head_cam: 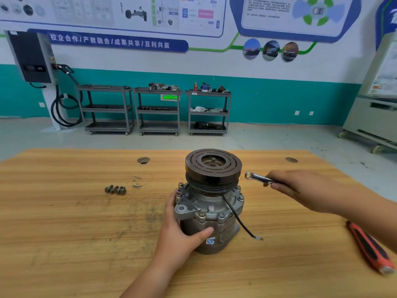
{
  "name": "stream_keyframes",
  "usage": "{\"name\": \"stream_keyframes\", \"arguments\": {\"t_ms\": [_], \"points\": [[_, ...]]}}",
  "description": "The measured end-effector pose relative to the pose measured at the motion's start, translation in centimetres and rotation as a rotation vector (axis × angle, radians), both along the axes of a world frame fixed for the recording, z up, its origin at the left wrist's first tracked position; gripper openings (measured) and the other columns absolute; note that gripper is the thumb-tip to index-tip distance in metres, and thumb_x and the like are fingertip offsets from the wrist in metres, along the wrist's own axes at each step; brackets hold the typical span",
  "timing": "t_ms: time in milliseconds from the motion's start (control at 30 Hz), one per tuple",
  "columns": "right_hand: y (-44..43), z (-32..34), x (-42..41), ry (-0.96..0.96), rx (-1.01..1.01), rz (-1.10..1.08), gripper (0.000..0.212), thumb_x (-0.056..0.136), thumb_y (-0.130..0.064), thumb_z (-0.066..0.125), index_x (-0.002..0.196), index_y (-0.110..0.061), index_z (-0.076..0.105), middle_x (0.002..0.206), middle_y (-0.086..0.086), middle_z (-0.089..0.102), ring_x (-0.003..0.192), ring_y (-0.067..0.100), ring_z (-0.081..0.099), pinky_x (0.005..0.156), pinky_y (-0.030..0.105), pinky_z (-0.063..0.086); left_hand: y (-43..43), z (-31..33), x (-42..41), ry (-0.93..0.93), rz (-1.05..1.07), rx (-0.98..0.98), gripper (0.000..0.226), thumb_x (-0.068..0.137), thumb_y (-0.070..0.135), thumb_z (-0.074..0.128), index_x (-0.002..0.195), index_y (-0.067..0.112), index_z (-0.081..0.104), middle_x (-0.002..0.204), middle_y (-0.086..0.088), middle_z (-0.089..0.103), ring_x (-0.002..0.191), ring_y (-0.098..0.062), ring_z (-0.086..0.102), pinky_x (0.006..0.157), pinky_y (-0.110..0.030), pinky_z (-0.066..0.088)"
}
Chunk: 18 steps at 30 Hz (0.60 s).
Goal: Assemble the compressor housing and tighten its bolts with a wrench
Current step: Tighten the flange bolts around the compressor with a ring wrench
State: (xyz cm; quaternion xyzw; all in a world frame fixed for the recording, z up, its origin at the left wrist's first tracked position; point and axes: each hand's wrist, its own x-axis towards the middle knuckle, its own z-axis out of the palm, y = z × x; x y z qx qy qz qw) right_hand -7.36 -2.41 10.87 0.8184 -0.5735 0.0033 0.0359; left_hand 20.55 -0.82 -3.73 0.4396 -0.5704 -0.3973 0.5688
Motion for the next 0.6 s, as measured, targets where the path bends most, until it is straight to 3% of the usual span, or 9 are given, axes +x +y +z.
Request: {"name": "stream_keyframes", "arguments": {"t_ms": [100, 200, 300, 400, 500, 600], "points": [[0.1, -0.1, -0.6, 0.060, -0.116, -0.023, 0.033, 0.094, -0.054, 0.018, 0.102, -0.039, 0.047, 0.069, -0.011, 0.051, 0.064, 0.007, 0.048, 0.058, 0.029, 0.040, -0.4, 0.4, 0.6, -0.024, 0.008, -0.041, 0.103, 0.040, 0.051, 0.082, 0.125, 0.065, 0.027, 0.134, 0.022, 0.043, 0.118, 0.002, 0.050, 0.098, -0.028, 0.046], [0.2, 0.1, -0.6, 0.032, -0.158, 0.078, 0.054, 0.076, -0.068, 0.004, 0.074, -0.030, 0.041, 0.062, -0.006, 0.048, 0.056, 0.010, 0.044, 0.051, 0.027, 0.031, -0.8, 0.7, 1.1, 0.045, -0.058, -0.109, 0.099, 0.045, 0.056, 0.078, 0.134, 0.046, 0.036, 0.133, 0.018, 0.049, 0.117, 0.003, 0.053, 0.090, -0.015, 0.048], [-0.1, 0.1, 0.1, 0.075, -0.111, 0.184, 0.058, 0.072, -0.072, -0.002, 0.066, -0.028, 0.035, 0.064, -0.005, 0.045, 0.056, 0.009, 0.041, 0.052, 0.026, 0.030, -1.3, 1.3, 1.0, 0.234, -0.066, -0.070, 0.060, 0.064, 0.068, 0.063, 0.120, 0.052, 0.050, 0.129, 0.018, 0.055, 0.119, 0.002, 0.052, 0.085, -0.014, 0.048], [-0.8, 0.3, 0.5, 0.168, -0.116, 0.238, 0.062, 0.070, -0.073, -0.007, 0.065, -0.028, 0.035, 0.063, -0.005, 0.046, 0.057, 0.010, 0.042, 0.052, 0.024, 0.030, -2.2, 1.6, 0.9, 0.367, -0.027, -0.032, 0.011, 0.084, 0.043, 0.060, 0.094, 0.045, 0.063, 0.109, 0.011, 0.066, 0.098, -0.008, 0.064, 0.070, -0.018, 0.051], [-1.6, 0.3, 0.9, 0.208, -0.128, 0.280, 0.064, 0.070, -0.073, -0.008, 0.064, -0.027, 0.037, 0.062, -0.005, 0.046, 0.056, 0.009, 0.041, 0.054, 0.026, 0.031, -2.6, 1.3, 1.1, 0.396, -0.049, -0.046, 0.011, 0.078, 0.030, 0.056, 0.082, 0.037, 0.063, 0.094, 0.010, 0.068, 0.088, -0.011, 0.064, 0.069, -0.023, 0.051], [-2.3, 0.5, 1.0, 0.193, -0.122, 0.320, 0.064, 0.073, -0.073, -0.003, 0.068, -0.027, 0.040, 0.064, -0.007, 0.046, 0.057, 0.008, 0.041, 0.056, 0.027, 0.034, -2.8, 1.0, 1.1, 0.401, -0.049, -0.078, 0.010, 0.078, 0.030, 0.056, 0.082, 0.036, 0.064, 0.098, 0.012, 0.068, 0.091, -0.007, 0.064, 0.070, -0.018, 0.052]]}}
